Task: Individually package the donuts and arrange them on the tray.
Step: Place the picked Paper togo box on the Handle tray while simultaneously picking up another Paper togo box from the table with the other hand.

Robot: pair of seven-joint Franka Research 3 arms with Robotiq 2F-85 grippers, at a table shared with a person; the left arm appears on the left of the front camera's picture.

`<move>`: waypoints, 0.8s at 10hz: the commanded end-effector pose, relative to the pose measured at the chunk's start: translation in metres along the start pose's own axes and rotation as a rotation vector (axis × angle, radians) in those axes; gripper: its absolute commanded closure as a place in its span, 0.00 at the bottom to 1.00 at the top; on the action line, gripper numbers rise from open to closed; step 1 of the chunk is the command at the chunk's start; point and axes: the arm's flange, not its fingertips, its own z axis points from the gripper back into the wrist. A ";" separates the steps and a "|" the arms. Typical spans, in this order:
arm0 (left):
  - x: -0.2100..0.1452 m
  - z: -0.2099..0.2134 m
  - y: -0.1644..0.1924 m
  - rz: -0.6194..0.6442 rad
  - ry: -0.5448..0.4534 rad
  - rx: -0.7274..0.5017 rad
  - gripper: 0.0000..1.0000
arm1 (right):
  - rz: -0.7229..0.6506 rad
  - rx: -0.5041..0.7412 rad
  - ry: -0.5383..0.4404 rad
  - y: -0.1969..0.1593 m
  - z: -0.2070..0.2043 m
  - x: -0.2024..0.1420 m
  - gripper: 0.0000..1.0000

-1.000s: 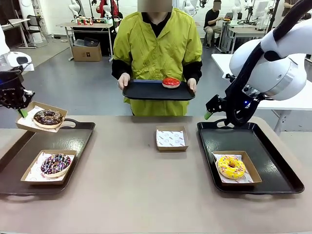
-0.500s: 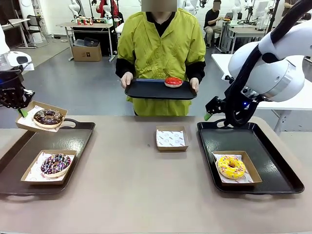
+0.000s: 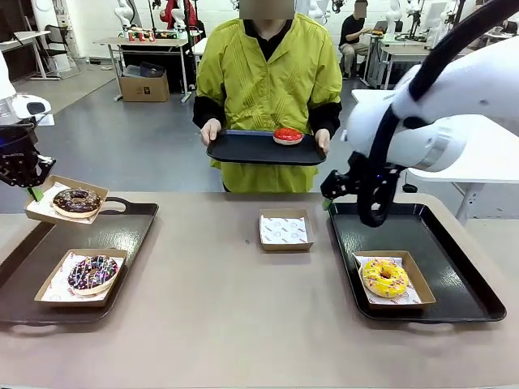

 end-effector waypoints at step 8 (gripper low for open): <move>0.019 -0.028 0.008 -0.020 0.024 0.006 0.99 | -0.017 -0.198 0.107 0.085 -0.094 0.055 0.00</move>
